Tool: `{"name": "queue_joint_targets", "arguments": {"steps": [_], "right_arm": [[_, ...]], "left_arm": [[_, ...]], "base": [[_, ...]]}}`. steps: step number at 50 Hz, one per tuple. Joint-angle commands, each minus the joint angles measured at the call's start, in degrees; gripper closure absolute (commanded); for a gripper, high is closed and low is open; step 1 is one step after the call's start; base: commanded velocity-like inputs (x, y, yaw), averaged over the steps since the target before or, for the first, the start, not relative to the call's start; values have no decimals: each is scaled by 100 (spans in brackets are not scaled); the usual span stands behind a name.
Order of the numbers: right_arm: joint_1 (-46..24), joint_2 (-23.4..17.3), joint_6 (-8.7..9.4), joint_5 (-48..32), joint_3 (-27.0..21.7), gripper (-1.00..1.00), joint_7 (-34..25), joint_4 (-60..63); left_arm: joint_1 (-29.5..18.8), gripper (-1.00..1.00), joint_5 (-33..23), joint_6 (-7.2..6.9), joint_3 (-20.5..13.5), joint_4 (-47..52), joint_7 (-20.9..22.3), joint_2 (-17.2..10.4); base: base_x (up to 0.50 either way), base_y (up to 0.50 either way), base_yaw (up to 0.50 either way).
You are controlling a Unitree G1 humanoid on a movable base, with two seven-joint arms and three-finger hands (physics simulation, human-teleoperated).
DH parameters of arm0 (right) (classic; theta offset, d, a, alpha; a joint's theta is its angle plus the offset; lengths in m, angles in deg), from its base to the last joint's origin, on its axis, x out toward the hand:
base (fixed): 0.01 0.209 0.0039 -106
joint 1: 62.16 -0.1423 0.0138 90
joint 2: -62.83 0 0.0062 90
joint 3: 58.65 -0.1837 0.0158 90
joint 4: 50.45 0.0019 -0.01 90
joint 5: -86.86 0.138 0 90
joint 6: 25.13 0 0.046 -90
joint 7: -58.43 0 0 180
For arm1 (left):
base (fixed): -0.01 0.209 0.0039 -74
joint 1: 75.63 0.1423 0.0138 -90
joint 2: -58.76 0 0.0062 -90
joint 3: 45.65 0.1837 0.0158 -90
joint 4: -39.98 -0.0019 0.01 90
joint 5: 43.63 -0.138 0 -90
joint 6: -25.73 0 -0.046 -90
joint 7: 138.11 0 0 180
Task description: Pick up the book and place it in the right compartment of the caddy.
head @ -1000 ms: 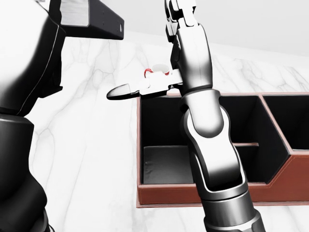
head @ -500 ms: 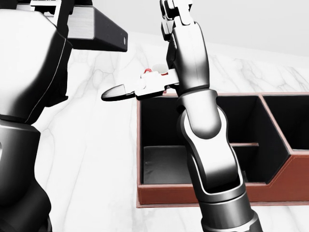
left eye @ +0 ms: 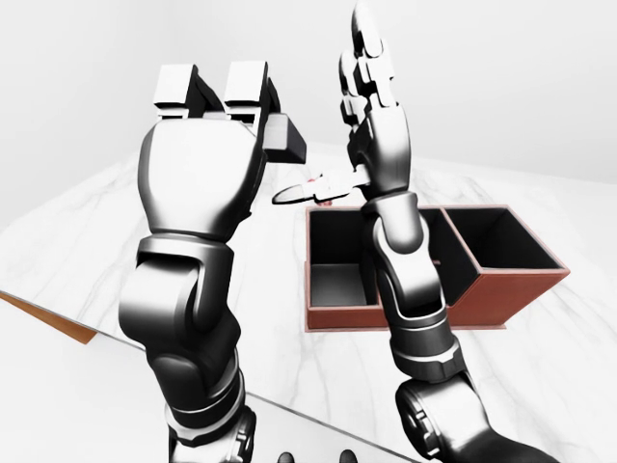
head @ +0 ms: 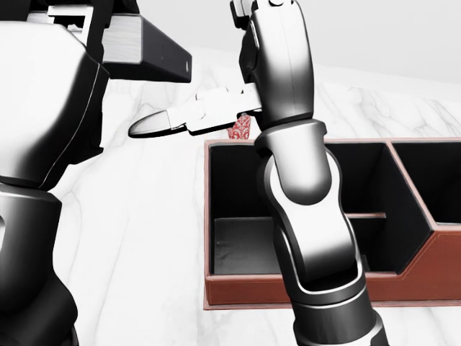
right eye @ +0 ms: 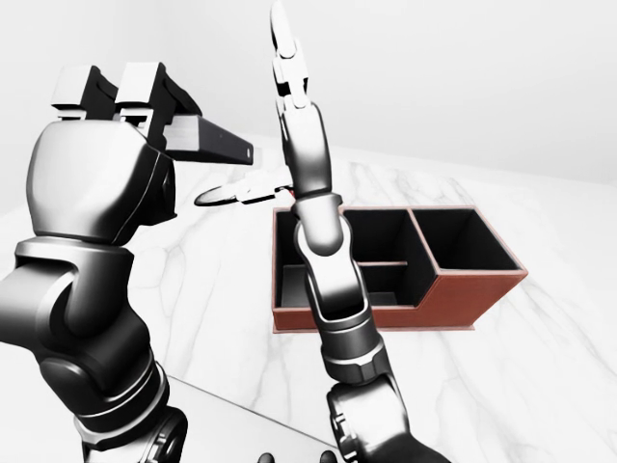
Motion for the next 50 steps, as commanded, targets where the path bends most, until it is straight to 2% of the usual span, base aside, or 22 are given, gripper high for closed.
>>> {"name": "queue_joint_targets", "arguments": {"steps": [1, 23, 49, 50], "right_arm": [[42, 104, 0, -75, 111, -100, 17, -41], [324, 524, 0, -470, 418, -100, -143, -111], [556, 601, 0, -543, 468, -100, -268, -575], [577, 616, 0, -537, 463, 22, -266, -542]], "left_arm": [[-27, 100, -302, 1, 5, 105, 0, 34], [-28, 100, -351, 1, 48, 171, 0, 108], [-113, 100, -527, 1, 143, 346, 0, 303], [-110, 100, -533, 1, 141, 353, 0, 313]], "base": [[0, 0, 0], [0, 0, 0], [0, 0, 0], [0, 0, 0]]}}
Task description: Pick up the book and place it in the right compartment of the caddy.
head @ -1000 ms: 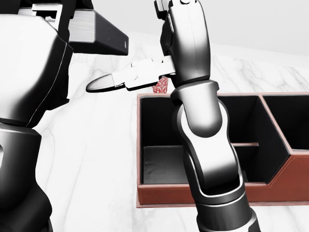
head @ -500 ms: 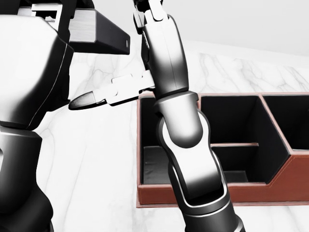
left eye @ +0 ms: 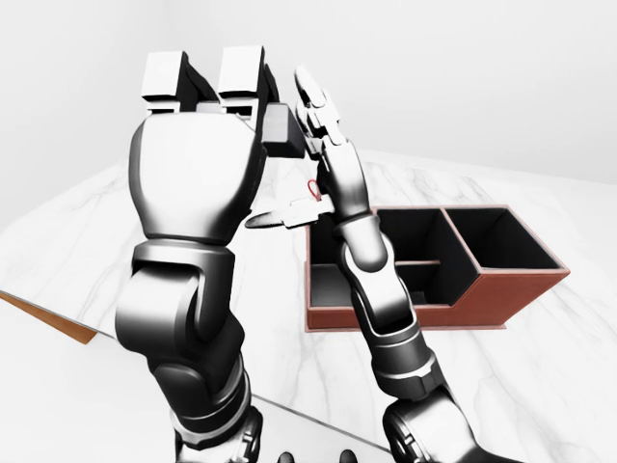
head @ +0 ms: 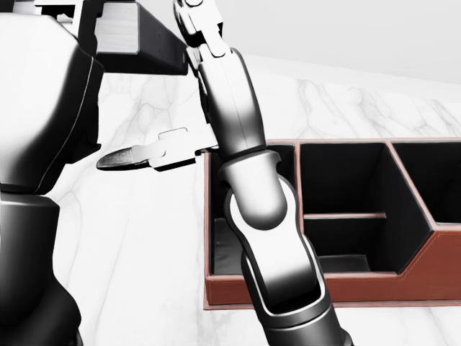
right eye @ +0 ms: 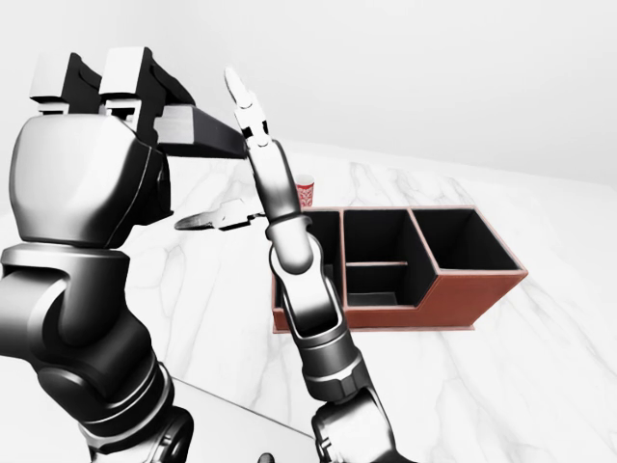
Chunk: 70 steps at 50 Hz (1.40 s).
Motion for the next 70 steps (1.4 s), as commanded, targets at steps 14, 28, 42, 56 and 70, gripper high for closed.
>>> {"name": "queue_joint_targets", "arguments": {"steps": [14, 28, 42, 56, 70], "right_arm": [[251, 65, 0, 74, 88, 100, -156, -50], [274, 88, 0, 55, 97, 100, -171, 60], [310, 87, 0, 45, 118, 100, -169, 95], [390, 106, 0, 40, 141, 100, -157, 56], [448, 131, 0, 10, 178, 100, -170, 38]], "left_arm": [[63, 100, -266, 0, 104, 198, -1, 187], [61, 100, -268, 0, 99, 210, -1, 211], [-17, 100, -239, 0, 51, 157, -1, 191], [269, -100, -305, 0, 142, 165, -1, 612], [326, -100, -324, 0, 121, 191, -1, 804]], "base": [[0, 0, 0], [0, 0, 0], [0, 0, 0], [0, 0, 0], [0, 0, 0]]}}
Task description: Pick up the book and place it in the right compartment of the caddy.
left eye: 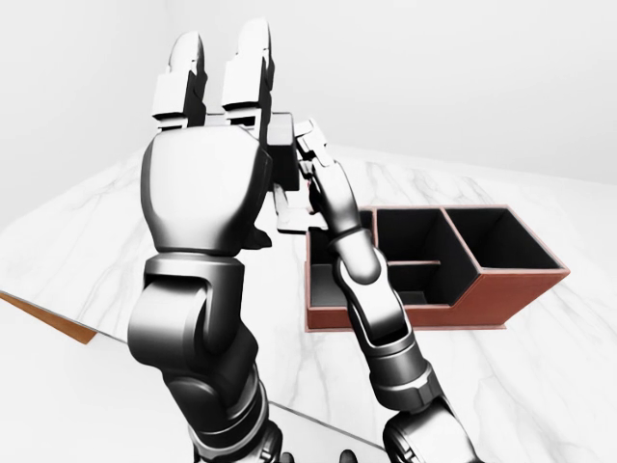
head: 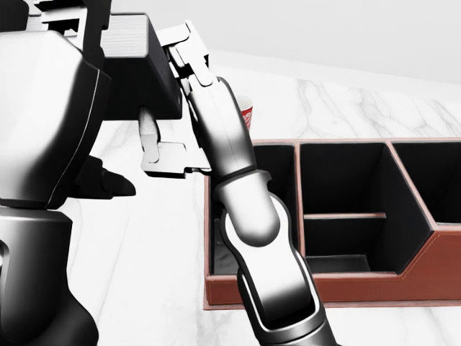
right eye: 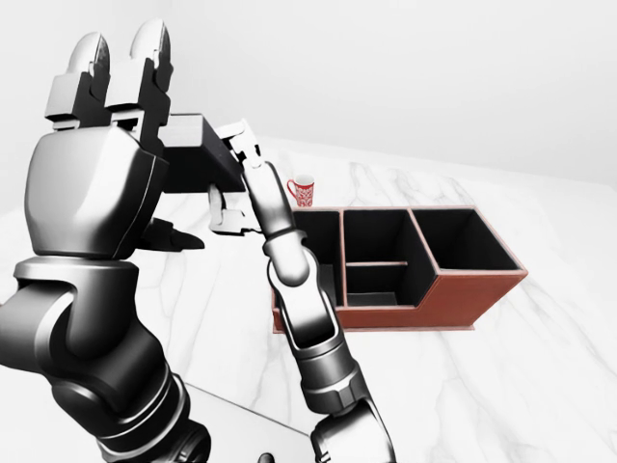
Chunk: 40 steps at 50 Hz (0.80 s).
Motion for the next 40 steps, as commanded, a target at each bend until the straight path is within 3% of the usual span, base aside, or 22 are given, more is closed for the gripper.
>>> {"name": "queue_joint_targets", "arguments": {"steps": [1, 12, 16, 23, 27, 40], "right_arm": [[32, 42, 0, 18, -4, 100, 38, 91], [29, -10, 0, 32, -55, 100, 29, 44], [-10, -68, 0, 64, -118, 100, 17, 59], [-328, -348, 0, 289, -444, 100, 72, -158], [-408, -573, 0, 440, -609, 100, 126, -228], [-405, -948, 0, 676, -819, 100, 217, -421]], "left_arm": [[70, -100, -41, 0, 6, 35, 0, 107], [-269, -100, -49, 0, -110, 31, 0, 81], [-564, -100, 1, 0, -265, -50, 0, -100], [-438, -100, 63, 0, -264, 37, 0, -238], [-555, -100, 151, 0, -354, -16, 0, -456], [-478, -100, 346, 0, -339, 96, 0, -900]], "base": [[0, 0, 0], [0, 0, 0], [0, 0, 0], [0, 0, 0], [0, 0, 0], [0, 0, 0]]}}
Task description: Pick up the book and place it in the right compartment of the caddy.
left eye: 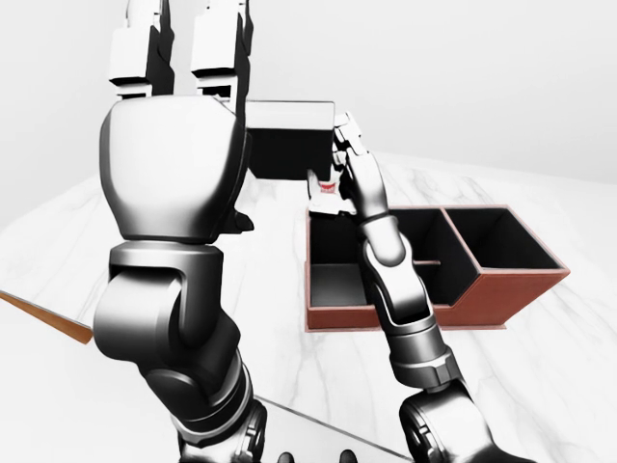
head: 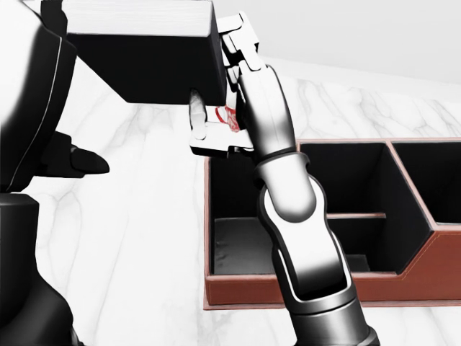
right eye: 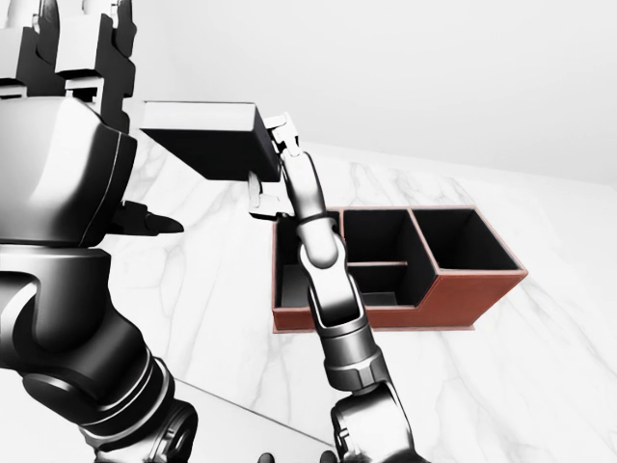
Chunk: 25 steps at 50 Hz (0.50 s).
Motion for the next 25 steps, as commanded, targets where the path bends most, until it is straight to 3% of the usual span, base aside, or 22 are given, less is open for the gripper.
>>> {"name": "queue_joint_targets", "arguments": {"steps": [1, 6, 10, 11, 12, 13, 16, 17, 18, 19, 22, 25], "right_arm": [[-92, -324, 0, 257, -292, 100, 156, -89], [-72, -414, 0, 307, -338, 100, 166, 2], [-100, -534, 0, 353, -419, 100, 149, 93], [-103, -574, 0, 369, -451, 100, 142, 134], [-103, -581, 0, 376, -448, 100, 147, 138], [-110, -635, 0, 390, -489, 100, 135, 180], [-118, -717, 0, 421, -534, 100, 126, 214], [-113, -765, 0, 425, -560, 100, 111, 252], [-112, -771, 0, 429, -558, 100, 114, 256], [-117, -814, 0, 439, -596, 100, 109, 270], [-118, -888, 0, 462, -637, 100, 96, 327], [-121, -996, 0, 498, -721, 100, 81, 339]], "left_arm": [[-14, -100, 205, 0, -59, 76, 0, -430], [-485, -100, 483, 0, -264, 98, 0, -569], [-510, -100, 1582, 0, -582, 43, 0, -812], [-548, -100, 2068, 0, -737, 72, 0, -819], [-517, -100, 2236, 0, -653, 82, 0, -972], [-466, -100, 2924, 0, -894, 104, 0, -1009], [-168, -100, 4497, 0, -1180, 137, 0, -1286], [23, -100, 5306, 0, -1554, 15, 0, -1174], [109, -100, 5695, 0, -1493, 26, 0, -1375], [324, -100, 6452, 0, -1817, -135, 0, -1313], [638, -100, 7962, 0, -2237, -539, -1073, -1755], [1064, -100, 8950, 0, -2518, -966, -2054, -2152]], "base": [[0, 0, 0], [0, 0, 0], [0, 0, 0], [0, 0, 0], [0, 0, 0], [0, 0, 0], [0, 0, 0], [0, 0, 0], [0, 0, 0], [0, 0, 0], [0, 0, 0], [0, 0, 0]]}}
